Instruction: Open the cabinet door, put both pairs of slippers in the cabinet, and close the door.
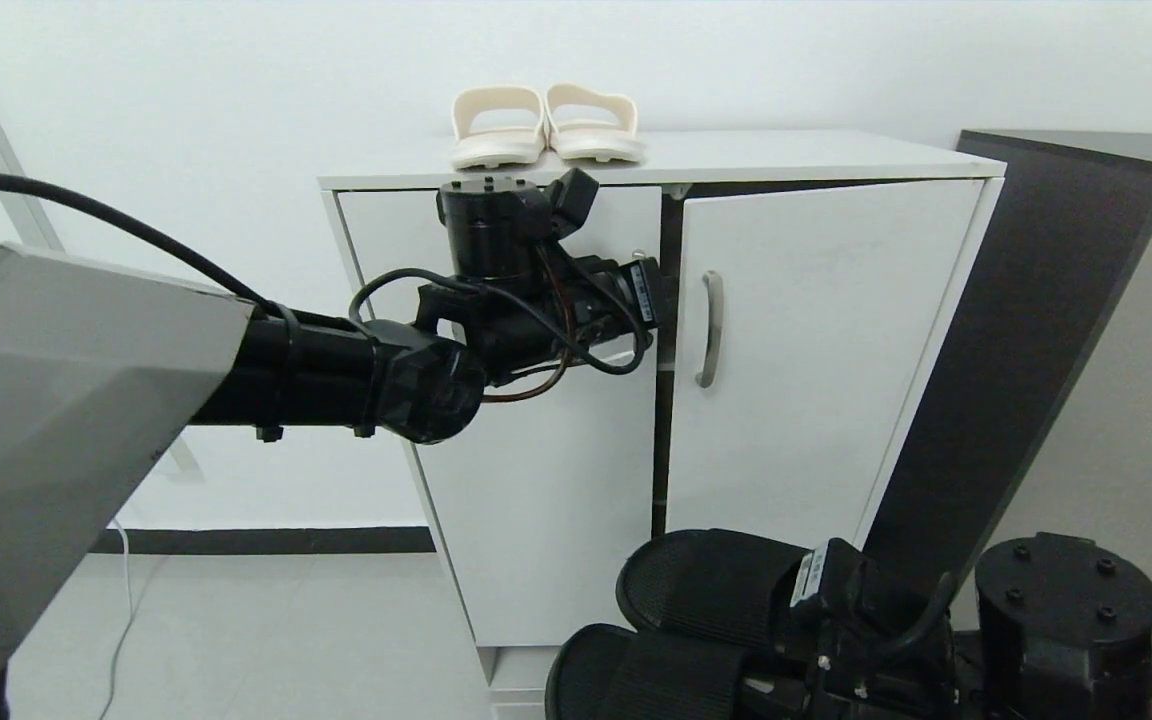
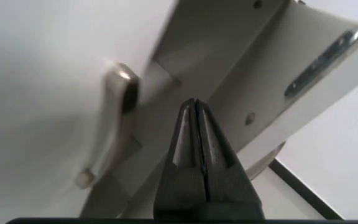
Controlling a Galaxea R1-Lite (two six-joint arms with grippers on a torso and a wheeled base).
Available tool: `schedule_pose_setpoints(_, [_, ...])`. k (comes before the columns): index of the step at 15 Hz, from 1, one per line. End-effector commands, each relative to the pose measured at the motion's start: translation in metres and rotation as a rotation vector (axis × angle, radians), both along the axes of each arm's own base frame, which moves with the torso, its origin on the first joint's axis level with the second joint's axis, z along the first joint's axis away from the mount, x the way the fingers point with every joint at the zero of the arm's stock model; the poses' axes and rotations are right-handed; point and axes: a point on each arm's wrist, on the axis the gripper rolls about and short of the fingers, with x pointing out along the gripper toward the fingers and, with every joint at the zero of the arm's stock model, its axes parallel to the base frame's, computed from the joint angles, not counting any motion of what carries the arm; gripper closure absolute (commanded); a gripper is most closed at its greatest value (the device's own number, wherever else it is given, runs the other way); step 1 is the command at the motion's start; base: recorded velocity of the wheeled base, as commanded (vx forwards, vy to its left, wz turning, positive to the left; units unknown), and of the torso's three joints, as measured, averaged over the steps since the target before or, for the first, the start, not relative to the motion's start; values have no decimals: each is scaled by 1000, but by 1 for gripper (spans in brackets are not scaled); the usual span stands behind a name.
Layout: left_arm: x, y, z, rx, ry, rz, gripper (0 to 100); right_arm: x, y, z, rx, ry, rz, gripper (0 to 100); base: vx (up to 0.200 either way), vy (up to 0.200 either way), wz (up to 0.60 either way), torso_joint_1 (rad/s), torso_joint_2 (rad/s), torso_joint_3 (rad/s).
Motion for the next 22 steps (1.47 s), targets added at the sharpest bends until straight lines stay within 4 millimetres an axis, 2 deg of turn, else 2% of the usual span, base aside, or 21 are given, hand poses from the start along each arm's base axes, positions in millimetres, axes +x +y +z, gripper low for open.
schedule_pose_setpoints(1, [-14,-8,-2,9,10,-30,100,-2,1,-2,-6,4,11,100,-200,0,0,12,7,7])
schedule_pose_setpoints(3, [-43,-17,-2,14,1,-88,100,-6,2,-3,-10,6,23,100,-200,0,0,0,0,2])
schedule_pose_setpoints(5, [-61,-28,-1,-3,-24,-136,100,-7,3,-3,-13,8,31,100,-200,0,0,-2,5,7])
schedule_pose_setpoints(8, [-62,-29,1,-8,-33,-131,100,-7,3,-4,-13,8,31,100,-133,0,0,2,-3,2])
schedule_pose_setpoints(11, [-65,-16,10,-20,-46,-45,100,-7,2,-4,-14,11,28,100,0,0,0,0,0,0])
schedule_pose_setpoints(13, [-86,6,14,12,-64,8,100,-5,3,-5,-16,12,23,100,0,0,0,0,0,0])
schedule_pose_setpoints(14, [-108,28,12,50,-86,18,100,-3,3,-6,-17,13,17,100,0,0,0,0,0,0])
schedule_pose_setpoints(15, [-120,37,12,56,-90,20,100,-3,3,-6,-17,13,15,100,0,0,0,0,0,0])
schedule_pose_setpoints(16, [-156,69,15,54,-100,33,100,1,2,-6,-16,17,3,100,0,0,0,0,0,0])
schedule_pose_setpoints(18, [-197,115,12,56,-109,89,100,5,3,-7,-15,21,-8,100,0,0,0,0,0,0])
schedule_pose_setpoints(20, [-232,153,6,65,-102,171,100,8,3,-8,-17,21,-19,100,0,0,0,0,0,0])
schedule_pose_setpoints(22, [-276,182,-2,78,-101,225,100,11,2,-7,-13,19,-31,100,0,0,0,0,0,0])
